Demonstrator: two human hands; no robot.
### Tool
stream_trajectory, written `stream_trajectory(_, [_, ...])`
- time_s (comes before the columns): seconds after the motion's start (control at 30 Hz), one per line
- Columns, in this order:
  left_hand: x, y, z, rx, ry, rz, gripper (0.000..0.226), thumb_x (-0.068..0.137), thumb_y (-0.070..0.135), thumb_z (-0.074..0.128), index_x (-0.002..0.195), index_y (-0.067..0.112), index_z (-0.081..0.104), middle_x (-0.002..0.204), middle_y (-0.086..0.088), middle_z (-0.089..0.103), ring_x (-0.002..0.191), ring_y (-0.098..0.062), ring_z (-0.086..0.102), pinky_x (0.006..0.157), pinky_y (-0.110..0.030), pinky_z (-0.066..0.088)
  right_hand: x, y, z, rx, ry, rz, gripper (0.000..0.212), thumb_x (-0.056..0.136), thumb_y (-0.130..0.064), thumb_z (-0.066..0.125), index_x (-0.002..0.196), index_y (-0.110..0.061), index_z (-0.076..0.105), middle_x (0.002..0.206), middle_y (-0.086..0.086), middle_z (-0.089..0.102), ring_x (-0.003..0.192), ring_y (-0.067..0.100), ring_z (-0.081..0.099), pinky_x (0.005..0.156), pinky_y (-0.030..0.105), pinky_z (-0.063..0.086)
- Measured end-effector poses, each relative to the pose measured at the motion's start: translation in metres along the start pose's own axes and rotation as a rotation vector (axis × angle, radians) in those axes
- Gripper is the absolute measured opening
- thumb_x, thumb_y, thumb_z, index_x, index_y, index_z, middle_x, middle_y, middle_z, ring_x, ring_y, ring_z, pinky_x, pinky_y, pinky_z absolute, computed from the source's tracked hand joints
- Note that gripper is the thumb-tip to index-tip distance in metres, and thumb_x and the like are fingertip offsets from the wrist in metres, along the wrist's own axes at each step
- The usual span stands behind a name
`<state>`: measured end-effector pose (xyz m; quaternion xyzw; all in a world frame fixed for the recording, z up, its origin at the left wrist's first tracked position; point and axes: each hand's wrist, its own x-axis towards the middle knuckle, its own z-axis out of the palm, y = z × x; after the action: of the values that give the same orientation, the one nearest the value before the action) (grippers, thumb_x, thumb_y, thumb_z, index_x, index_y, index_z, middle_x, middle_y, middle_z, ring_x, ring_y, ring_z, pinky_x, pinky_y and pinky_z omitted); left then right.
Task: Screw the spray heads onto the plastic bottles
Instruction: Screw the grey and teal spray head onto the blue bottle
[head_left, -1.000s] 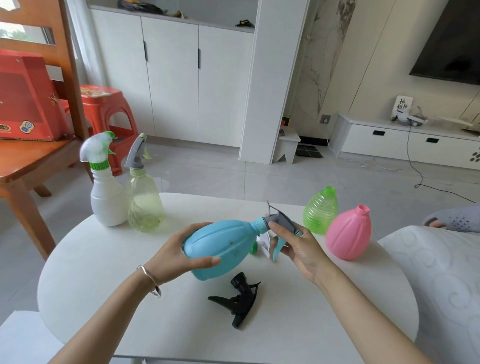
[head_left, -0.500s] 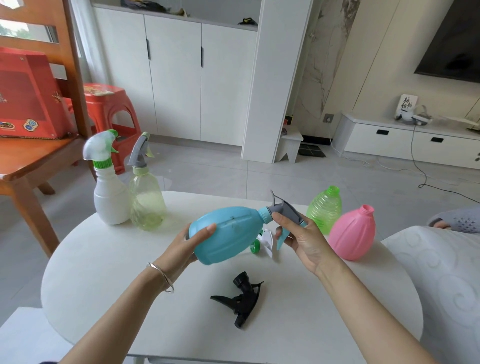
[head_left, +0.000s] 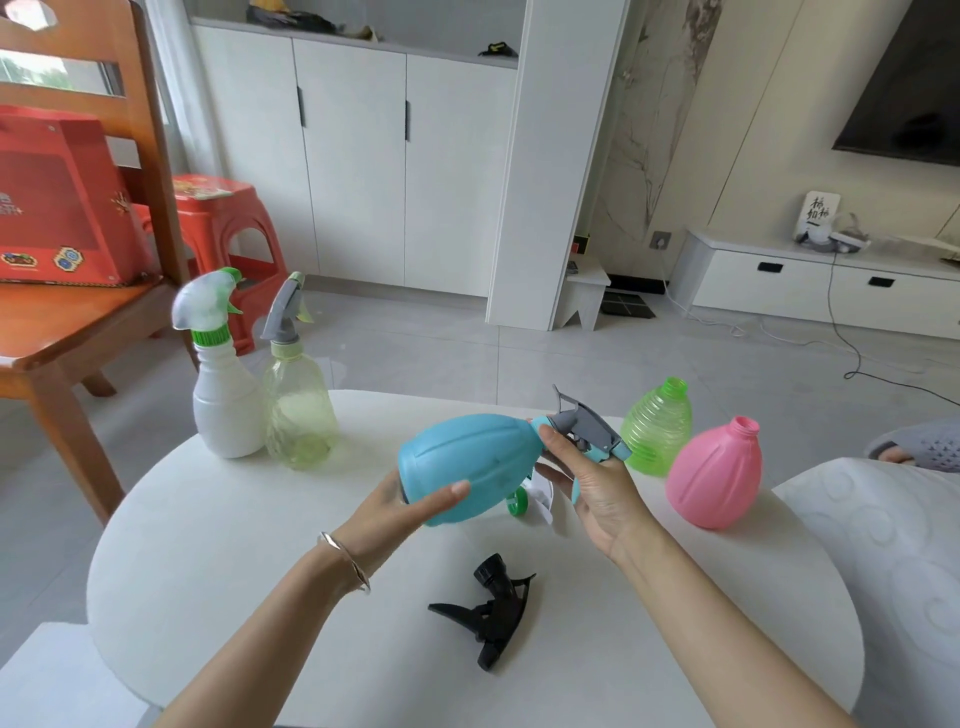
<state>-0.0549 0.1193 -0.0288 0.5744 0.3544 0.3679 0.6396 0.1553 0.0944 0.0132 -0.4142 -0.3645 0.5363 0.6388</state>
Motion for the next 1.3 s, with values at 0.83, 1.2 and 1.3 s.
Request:
stream_trajectory(0.83, [-0.008, 0.010, -0.005, -0.239, -0.163, -0.216, 0.071, 0.072, 0.078, 0.037, 0.137, 0.050, 0.031, 0.137, -0.001, 0.052, 0.105, -0.027, 0.068, 0.076, -0.037, 0.057, 0.005, 0.000, 0.007, 0.172, 0.065, 0.104, 0.024, 0.069, -0.020, 0.069, 0.093, -0.018, 0.069, 0.087, -0.006, 0.076, 0.079, 0.005, 0.071, 0.066, 0.017, 0.055])
stream_trajectory(1.2, [-0.016, 0.012, 0.001, -0.169, -0.044, -0.010, 0.083, 0.068, 0.046, 0.074, 0.140, 0.043, 0.033, 0.133, 0.001, 0.056, 0.107, -0.024, 0.067, 0.076, -0.035, 0.058, 0.011, -0.005, 0.006, 0.141, 0.030, 0.076, 0.026, 0.067, -0.024, 0.071, 0.093, -0.019, 0.071, 0.094, -0.003, 0.076, 0.087, 0.008, 0.071, 0.074, 0.019, 0.055])
stream_trajectory(1.3, [-0.021, 0.021, -0.003, -0.295, -0.216, -0.181, 0.083, 0.062, 0.061, 0.075, 0.135, 0.032, 0.047, 0.127, -0.010, 0.061, 0.106, -0.034, 0.065, 0.072, -0.039, 0.059, 0.009, -0.007, 0.004, 0.148, -0.060, 0.136, 0.025, 0.067, -0.027, 0.072, 0.091, -0.021, 0.075, 0.099, -0.001, 0.075, 0.089, 0.009, 0.071, 0.074, 0.019, 0.056])
